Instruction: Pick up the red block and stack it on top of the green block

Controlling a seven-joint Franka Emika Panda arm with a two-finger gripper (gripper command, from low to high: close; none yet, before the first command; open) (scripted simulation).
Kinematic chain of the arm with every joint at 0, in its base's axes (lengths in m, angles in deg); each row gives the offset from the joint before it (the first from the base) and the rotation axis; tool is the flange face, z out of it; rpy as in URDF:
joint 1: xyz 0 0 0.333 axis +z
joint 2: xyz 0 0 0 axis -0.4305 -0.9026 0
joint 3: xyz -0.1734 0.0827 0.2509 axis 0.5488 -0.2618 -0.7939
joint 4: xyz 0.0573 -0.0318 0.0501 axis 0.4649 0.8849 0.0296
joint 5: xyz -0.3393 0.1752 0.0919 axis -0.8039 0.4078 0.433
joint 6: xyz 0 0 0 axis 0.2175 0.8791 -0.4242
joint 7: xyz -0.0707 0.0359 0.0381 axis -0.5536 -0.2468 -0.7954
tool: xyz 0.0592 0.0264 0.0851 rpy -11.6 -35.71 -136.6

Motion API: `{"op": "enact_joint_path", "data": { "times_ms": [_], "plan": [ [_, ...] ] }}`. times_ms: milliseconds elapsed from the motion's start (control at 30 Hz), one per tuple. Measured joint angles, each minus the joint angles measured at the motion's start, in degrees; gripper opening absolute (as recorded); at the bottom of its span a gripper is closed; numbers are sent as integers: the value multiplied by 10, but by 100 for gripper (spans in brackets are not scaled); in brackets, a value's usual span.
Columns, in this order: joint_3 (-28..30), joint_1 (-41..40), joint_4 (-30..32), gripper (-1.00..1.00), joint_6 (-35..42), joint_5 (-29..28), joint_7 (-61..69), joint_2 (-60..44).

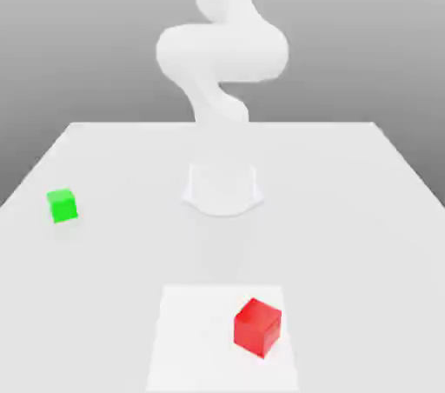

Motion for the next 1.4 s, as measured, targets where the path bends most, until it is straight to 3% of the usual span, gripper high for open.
{"op": "enact_joint_path", "data": {
  "times_ms": [533, 700, 900, 933, 1167, 1333, 1400],
  "plan": [
    [-93, -50, 139, 0, -171, -23, -287, -336],
    [-98, -41, 181, 0, -225, -30, -374, -440],
    [-54, -8, 171, 0, -323, -85, -430, -564],
    [-48, -2, 170, -100, -332, -91, -434, -576],
    [-48, -3, 170, -100, -332, -91, -434, -575],
    [-77, -20, 184, -100, -256, -39, -396, -484],
    [-60, -41, 192, -100, -237, -33, -412, -455]
  ]
}}
